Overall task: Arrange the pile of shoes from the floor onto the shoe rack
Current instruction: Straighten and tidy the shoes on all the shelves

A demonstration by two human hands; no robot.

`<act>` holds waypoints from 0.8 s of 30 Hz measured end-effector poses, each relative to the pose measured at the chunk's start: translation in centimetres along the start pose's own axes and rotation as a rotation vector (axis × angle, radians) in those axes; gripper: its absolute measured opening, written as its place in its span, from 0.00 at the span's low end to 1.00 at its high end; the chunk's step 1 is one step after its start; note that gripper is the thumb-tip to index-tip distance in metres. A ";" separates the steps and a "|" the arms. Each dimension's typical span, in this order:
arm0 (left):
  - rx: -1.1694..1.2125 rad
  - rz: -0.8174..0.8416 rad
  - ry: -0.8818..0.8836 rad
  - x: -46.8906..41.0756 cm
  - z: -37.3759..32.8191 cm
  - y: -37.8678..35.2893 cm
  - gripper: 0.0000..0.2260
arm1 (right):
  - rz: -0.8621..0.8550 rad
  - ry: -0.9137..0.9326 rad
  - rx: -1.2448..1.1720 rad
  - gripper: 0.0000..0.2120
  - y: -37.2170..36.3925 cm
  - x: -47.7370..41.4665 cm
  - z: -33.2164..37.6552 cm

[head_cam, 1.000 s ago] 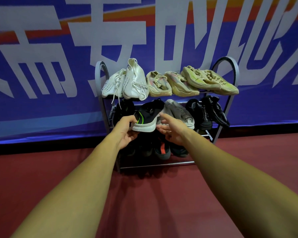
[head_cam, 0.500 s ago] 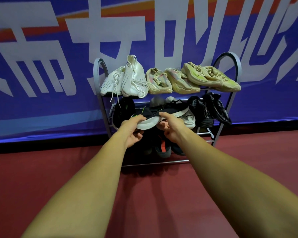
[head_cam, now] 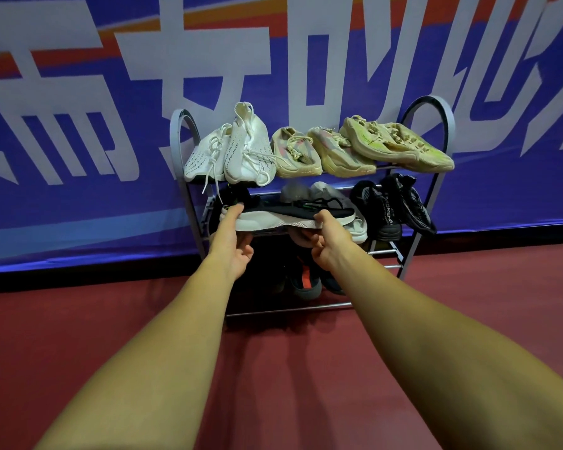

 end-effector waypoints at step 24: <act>-0.041 -0.144 -0.033 -0.8 2.5 -0.8 0.19 | 0.096 0.065 0.035 0.09 1.7 -0.7 0.2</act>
Point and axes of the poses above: each hand's wrist, its own x-axis away from the middle knuckle, its own y-axis out of the back of the hand, z = x × y, the point moved 4 cm from there along -x, towards the middle knuckle, and after that the axes turned 12 degrees about x, right-handed, at the moved point
